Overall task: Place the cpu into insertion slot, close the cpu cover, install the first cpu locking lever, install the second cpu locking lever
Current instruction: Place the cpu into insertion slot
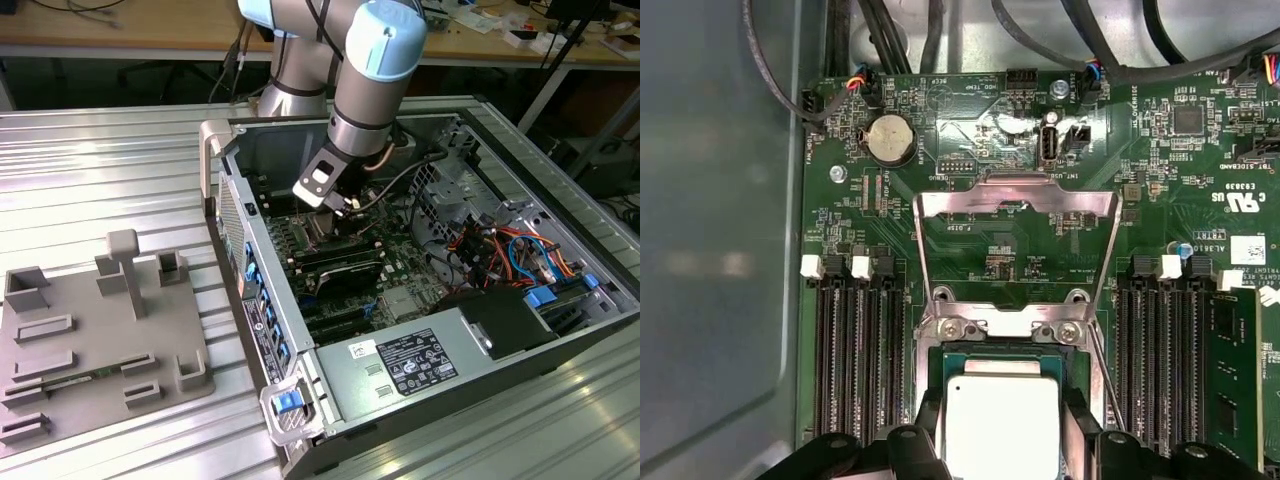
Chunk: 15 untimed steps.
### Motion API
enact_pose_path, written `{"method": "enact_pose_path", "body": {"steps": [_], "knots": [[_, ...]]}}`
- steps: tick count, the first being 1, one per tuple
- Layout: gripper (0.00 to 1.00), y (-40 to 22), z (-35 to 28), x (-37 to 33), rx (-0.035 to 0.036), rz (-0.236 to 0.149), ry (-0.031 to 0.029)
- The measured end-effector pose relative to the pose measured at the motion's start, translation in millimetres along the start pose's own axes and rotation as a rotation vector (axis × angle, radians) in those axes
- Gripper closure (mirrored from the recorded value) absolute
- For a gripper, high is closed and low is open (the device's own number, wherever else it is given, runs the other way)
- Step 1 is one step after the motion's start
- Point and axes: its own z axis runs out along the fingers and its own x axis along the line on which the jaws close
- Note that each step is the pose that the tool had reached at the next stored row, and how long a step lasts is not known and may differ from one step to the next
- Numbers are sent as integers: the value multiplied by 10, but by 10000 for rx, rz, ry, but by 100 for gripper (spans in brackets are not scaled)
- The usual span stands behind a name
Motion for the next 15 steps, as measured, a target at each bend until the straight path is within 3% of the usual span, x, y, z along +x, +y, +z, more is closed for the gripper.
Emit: {"method": "enact_pose_path", "body": {"steps": [15], "knots": [[45, -2, 21, -9, 32, 12, 2]]}}
